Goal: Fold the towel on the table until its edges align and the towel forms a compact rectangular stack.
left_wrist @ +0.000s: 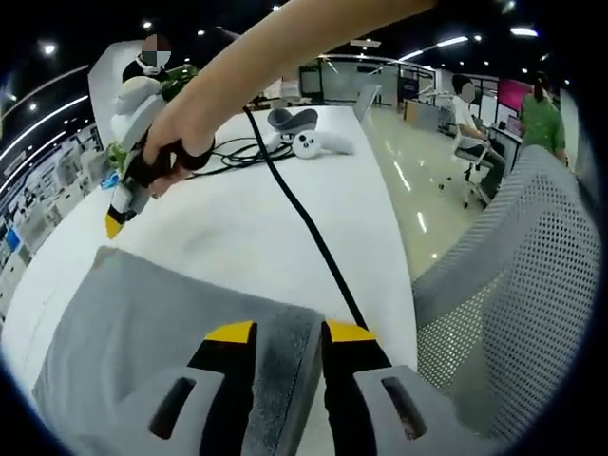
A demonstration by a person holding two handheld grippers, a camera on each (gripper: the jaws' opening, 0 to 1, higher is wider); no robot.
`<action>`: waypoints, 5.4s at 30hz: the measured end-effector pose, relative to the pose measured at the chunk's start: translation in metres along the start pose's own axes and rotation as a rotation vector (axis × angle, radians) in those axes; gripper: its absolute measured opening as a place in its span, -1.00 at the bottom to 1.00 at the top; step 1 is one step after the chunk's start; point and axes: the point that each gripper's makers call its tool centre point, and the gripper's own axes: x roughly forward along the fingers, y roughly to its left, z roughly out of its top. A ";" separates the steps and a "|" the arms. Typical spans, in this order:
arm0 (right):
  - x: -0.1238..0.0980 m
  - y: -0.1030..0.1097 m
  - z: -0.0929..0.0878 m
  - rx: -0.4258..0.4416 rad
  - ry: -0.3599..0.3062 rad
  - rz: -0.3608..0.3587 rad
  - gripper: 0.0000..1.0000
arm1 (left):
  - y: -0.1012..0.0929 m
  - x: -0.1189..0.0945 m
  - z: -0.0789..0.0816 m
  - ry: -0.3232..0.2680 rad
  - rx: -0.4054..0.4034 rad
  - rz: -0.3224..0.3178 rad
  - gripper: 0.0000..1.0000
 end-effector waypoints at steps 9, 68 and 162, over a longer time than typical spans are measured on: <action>0.018 0.000 0.001 0.036 0.002 -0.015 -0.42 | -0.014 0.005 0.002 0.005 0.010 -0.029 -0.67; 0.042 0.012 0.013 0.026 -0.010 -0.047 -0.99 | -0.008 0.009 -0.002 0.003 0.015 0.009 -0.99; 0.089 0.252 0.136 0.012 -0.112 0.129 -0.99 | 0.056 -0.243 -0.092 -0.197 -0.472 0.409 -0.98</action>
